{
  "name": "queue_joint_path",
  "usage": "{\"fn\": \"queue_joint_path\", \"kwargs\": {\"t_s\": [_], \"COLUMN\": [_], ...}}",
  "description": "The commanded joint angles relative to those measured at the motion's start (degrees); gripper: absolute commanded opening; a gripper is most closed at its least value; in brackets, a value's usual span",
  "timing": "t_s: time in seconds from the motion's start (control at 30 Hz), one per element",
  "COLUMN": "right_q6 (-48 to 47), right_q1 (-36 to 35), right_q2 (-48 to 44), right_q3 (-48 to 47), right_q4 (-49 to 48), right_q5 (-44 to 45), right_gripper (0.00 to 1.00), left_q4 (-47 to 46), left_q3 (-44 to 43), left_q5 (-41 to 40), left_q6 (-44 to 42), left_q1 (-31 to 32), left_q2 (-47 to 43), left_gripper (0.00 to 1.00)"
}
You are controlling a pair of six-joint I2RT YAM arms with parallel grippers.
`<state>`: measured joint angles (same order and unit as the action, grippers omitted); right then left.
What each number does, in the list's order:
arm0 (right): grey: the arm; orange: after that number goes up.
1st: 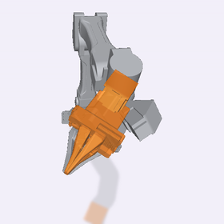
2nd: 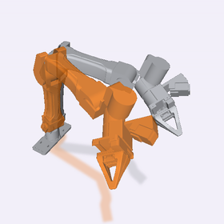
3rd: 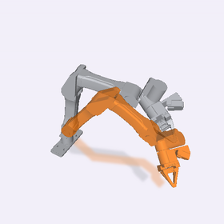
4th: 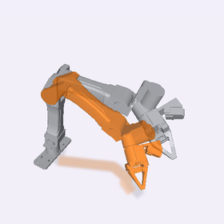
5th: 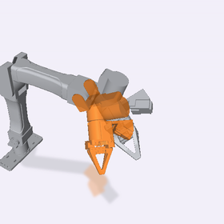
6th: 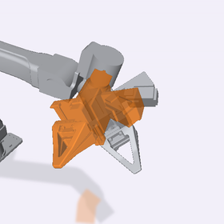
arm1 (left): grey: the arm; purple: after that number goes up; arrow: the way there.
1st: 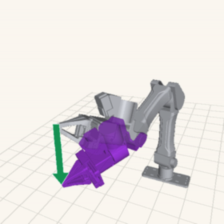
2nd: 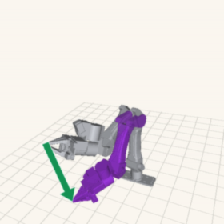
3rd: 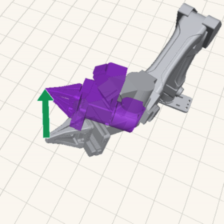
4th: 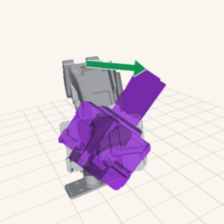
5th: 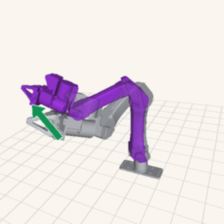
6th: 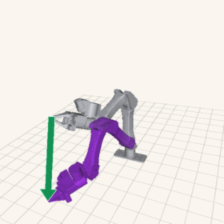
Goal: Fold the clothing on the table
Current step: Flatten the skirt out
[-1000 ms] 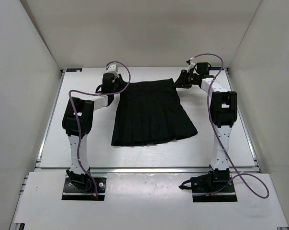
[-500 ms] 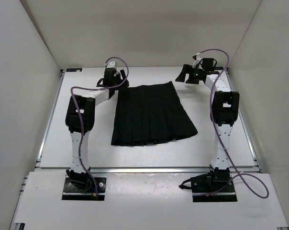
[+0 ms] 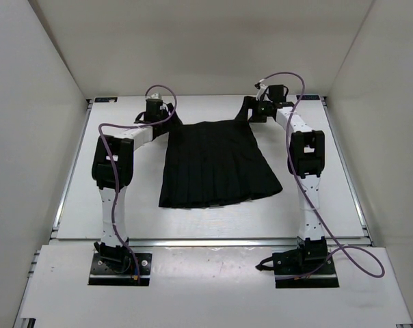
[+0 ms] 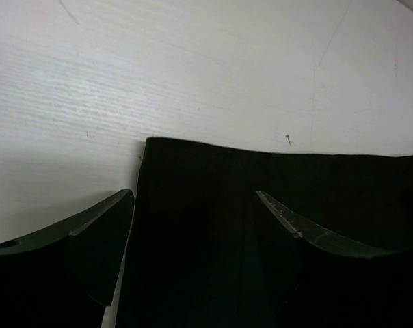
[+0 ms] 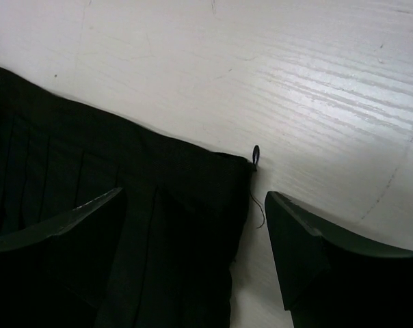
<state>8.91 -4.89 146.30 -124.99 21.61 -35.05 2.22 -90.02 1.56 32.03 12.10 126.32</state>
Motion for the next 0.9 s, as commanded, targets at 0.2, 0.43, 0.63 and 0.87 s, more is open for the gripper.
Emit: {"fn": "queue_joint_path", "kwargs": {"t_s": [0.2,0.43,0.63,0.87], "right_q6": [1.4,0.5,0.6,-0.9], "right_q1": [0.5,0.1,0.6,1.5], "right_q2": [2.1,2.1,2.5,-0.1], "right_q3": [-4.6,-4.7,-4.8,-5.4], "right_q4": [3.4,3.6,3.8,5.4], "right_q5": [3.3,3.1,2.7,4.5], "right_gripper": [0.7,0.6,0.33,0.0], "left_q4": [-1.1,-0.3,-1.7,-4.8], "left_q3": [-4.2,-4.5,-4.5,-6.8], "left_q5": [6.1,4.4,6.3,8.8], "left_q6": [6.5,7.9,7.9,5.4], "left_q1": [-0.7,0.3,-0.1,0.3], "left_q2": [3.8,4.8,5.5,5.5], "left_gripper": [0.79,0.7,0.53,0.0]}}
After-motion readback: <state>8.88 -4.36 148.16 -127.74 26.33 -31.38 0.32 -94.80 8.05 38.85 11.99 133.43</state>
